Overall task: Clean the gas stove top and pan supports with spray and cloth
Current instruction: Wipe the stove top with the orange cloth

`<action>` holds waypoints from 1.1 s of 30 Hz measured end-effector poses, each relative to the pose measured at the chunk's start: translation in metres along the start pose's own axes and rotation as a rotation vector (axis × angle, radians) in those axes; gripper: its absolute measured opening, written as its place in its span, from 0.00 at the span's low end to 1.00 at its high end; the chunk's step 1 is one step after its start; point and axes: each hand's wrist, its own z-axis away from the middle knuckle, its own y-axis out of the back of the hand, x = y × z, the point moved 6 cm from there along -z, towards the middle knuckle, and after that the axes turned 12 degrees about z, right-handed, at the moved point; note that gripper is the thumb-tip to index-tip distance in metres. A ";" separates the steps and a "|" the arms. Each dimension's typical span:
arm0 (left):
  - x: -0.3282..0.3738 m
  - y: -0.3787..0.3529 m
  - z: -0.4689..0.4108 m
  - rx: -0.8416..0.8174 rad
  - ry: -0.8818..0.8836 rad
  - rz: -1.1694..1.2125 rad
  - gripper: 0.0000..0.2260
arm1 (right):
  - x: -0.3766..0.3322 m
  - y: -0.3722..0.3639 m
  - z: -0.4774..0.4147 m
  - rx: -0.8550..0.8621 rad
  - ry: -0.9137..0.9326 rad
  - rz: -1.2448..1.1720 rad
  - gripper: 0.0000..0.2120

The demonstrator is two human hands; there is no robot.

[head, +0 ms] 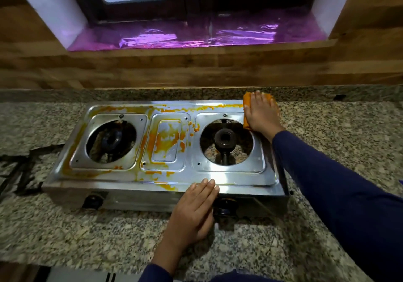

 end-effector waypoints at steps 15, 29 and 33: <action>0.005 0.005 0.015 -0.117 0.197 -0.104 0.32 | -0.180 0.000 -0.024 -0.093 0.585 0.104 0.30; -0.123 0.103 0.110 0.122 0.328 -0.178 0.24 | -0.208 -0.011 0.111 -0.028 0.596 0.042 0.30; -0.147 0.115 0.116 0.101 0.226 -0.174 0.22 | -0.241 -0.019 0.146 -0.114 0.182 -0.061 0.34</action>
